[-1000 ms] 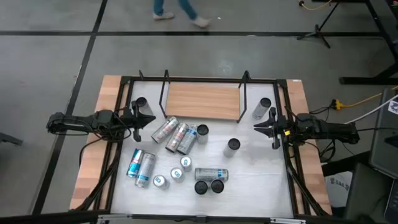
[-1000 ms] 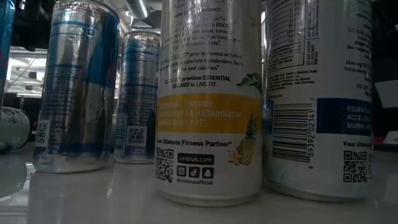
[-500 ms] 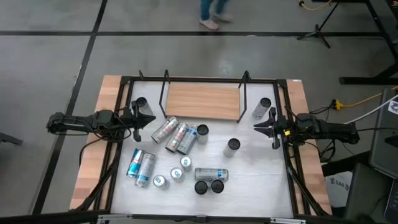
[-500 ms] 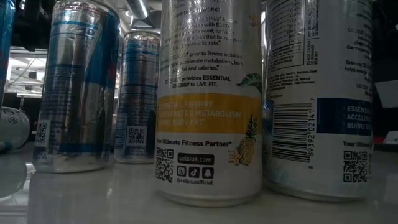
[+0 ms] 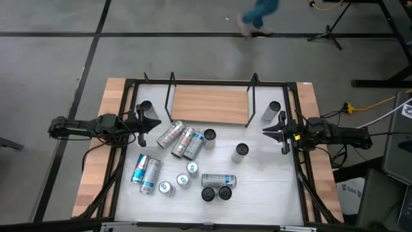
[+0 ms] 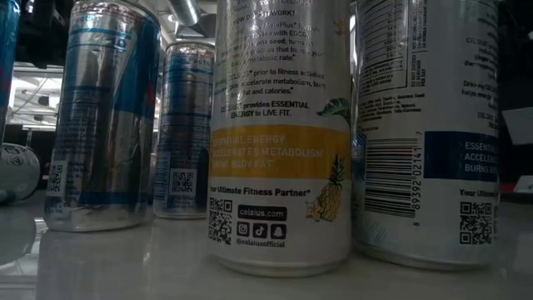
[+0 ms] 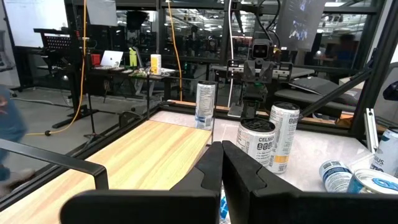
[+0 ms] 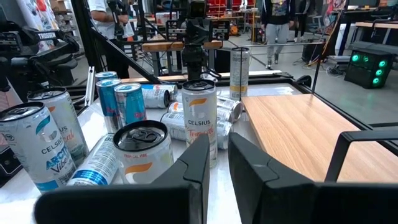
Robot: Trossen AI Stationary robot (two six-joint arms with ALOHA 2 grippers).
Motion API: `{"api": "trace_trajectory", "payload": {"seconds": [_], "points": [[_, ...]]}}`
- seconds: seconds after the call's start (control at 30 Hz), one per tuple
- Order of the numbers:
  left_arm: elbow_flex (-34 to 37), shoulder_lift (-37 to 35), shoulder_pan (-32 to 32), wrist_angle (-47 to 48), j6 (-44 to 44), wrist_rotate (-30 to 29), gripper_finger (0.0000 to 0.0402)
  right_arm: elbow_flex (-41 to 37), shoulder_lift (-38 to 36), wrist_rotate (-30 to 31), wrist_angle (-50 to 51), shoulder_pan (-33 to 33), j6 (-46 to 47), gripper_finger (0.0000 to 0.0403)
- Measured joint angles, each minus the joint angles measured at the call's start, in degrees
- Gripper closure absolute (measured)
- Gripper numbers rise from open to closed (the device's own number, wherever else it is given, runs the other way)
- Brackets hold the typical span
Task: Place canned beverage on shelf
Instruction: Put the white soda can on the shelf
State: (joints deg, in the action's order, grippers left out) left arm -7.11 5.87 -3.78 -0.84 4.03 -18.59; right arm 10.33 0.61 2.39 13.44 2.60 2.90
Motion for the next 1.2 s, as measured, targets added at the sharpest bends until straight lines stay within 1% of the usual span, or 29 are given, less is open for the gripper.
{"api": "trace_trajectory", "payload": {"seconds": [0.17,0.3,0.4,0.53,0.63,0.8,0.93,1.07,1.2], "points": [[0.0,0.0,0.0,0.0,0.0,0.0,0.0401,0.0,0.0,0.0,-0.1,0.0,0.2,0.0354],[0.0,0.0,0.0,0.0,0.0,0.0,0.0401,0.0,0.0,0.3,-0.7,0.0,2.4,0.0354],[0.0,0.0,0.0,0.0,0.0,0.0,0.0401,0.0,0.0,2.0,-2.6,0.0,4.7,0.0342],[0.0,0.0,0.0,0.0,0.0,0.0,0.0401,0.0,0.0,3.0,-6.2,0.0,7.1,0.0294],[0.0,0.0,0.0,0.0,0.0,0.0,0.0401,0.0,0.0,3.0,-7.9,0.0,8.7,0.0241],[0.0,0.0,0.0,0.0,0.0,0.0,0.0401,0.0,0.0,3.0,-7.9,0.0,10.8,0.0148],[0.0,0.0,0.0,0.0,0.0,0.0,0.0401,0.0,0.0,3.0,-7.9,0.0,13.2,0.0089],[0.0,0.0,0.0,0.0,0.0,0.0,0.0401,0.0,0.0,3.0,-7.8,0.0,13.7,0.0054],[0.0,0.0,0.0,0.0,0.0,0.0,0.0401,0.0,0.0,3.0,-7.9,0.0,13.8,0.0038]]}}
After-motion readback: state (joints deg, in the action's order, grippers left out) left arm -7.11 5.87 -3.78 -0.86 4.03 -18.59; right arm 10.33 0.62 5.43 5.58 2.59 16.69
